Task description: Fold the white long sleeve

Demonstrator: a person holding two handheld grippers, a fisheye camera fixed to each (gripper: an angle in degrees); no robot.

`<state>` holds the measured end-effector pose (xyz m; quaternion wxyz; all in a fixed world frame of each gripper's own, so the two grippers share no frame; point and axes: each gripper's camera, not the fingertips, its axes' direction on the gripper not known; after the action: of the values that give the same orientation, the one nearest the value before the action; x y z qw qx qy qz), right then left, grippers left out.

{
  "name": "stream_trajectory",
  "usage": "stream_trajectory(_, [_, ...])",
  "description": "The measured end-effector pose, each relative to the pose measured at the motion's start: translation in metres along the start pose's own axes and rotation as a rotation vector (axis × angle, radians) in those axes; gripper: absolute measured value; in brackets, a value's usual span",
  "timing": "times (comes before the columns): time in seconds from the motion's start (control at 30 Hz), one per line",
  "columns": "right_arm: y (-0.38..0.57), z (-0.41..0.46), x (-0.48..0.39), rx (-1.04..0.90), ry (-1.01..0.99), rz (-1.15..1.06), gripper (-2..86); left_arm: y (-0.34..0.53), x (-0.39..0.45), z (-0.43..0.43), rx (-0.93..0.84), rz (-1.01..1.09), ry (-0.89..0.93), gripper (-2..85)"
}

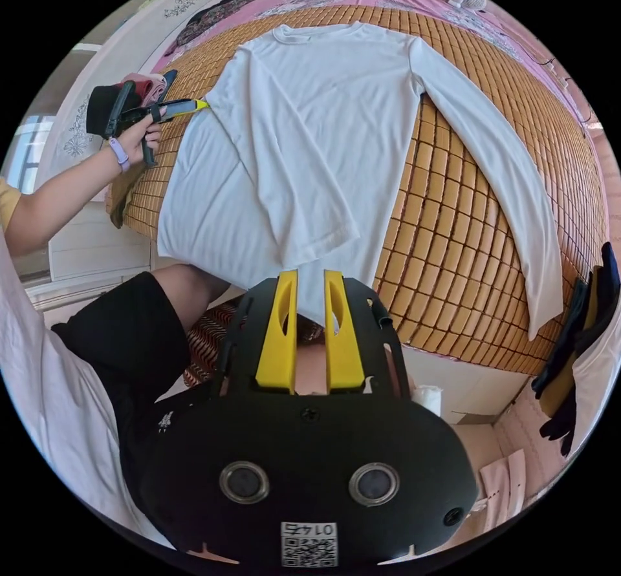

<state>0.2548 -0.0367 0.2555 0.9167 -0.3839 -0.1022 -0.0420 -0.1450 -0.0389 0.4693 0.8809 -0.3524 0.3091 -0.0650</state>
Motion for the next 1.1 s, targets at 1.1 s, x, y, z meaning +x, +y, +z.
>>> stream_trajectory(1.1, [-0.033, -0.012, 0.091, 0.091, 0.197, 0.216, 0.4, -0.046, -0.003, -0.008, 0.061, 0.026, -0.148, -0.3])
